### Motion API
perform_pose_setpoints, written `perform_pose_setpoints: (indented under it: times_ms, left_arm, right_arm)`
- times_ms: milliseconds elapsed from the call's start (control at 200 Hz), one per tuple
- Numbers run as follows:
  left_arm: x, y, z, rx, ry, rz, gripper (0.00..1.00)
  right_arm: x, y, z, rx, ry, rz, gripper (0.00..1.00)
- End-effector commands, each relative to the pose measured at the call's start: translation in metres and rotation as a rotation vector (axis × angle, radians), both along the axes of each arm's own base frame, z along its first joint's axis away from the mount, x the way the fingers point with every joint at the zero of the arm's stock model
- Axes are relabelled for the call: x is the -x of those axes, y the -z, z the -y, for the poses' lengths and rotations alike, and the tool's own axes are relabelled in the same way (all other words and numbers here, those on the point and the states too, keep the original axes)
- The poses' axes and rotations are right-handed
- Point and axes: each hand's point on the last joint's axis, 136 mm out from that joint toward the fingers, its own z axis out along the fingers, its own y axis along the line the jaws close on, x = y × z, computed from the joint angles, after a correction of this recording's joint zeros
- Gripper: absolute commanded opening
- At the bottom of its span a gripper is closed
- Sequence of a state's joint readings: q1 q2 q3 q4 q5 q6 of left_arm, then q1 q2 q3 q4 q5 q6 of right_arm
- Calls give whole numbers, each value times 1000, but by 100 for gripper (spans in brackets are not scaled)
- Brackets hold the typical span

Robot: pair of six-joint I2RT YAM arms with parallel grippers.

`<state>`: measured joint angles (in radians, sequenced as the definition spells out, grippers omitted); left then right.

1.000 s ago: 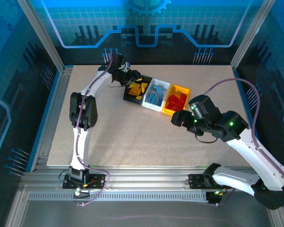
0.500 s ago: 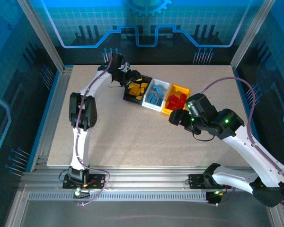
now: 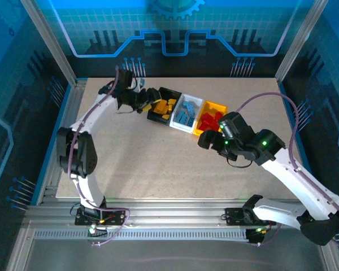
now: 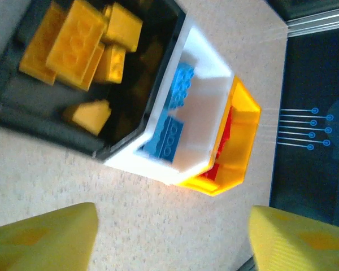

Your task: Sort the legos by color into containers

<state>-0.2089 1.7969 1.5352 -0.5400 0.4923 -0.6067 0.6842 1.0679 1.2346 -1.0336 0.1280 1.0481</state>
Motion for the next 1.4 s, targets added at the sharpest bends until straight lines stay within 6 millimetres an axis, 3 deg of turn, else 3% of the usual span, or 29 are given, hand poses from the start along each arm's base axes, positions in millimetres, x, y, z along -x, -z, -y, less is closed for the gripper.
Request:
perform_pose_setpoints:
  times_ms: [0,40,165,335,435,565,750,885,1016,1166,1186,1396]
  left_arm:
    - [53,10,29,-1,76,-32,87]
    - [74,18,36,-12,105,-51,99]
    - [126,31,44,-39,146,-78,99]
    - [152,16,18,-124,120,-22,99]
    - [160,5,-2,-211,91,19,99]
    - [166,-10,-32,-302,-13,99,99]
    - [175,-44,-97,-500,-226,319,99]
    - [184,-47,-142,-602,-403,493,99]
    - [191,-37,-165,-626,-530,569,99]
    - [184,-19,-174,-672,-592,563,99]
    - [182,-16,-176,-680,-604,558,99]
    - [160,-2,-173,-750,-594,512,99]
  right_arm:
    - [-11,5,3,36,5,37,100]
    - [-14,7,3,52,0,42,100]
    - [-27,8,7,143,-28,96,100]
    - [-60,-10,20,273,-20,324,100]
    - [-78,-29,33,316,62,471,100]
    - [-97,-49,30,412,-47,649,100]
    - [-133,-51,42,526,-162,702,100]
    - [-163,-47,61,555,-182,729,100]
    - [-187,-17,90,627,-223,692,100]
    - [-199,41,128,611,-144,615,100]
    - [-195,58,132,599,-134,584,100]
    - [-186,123,143,563,-147,504,100]
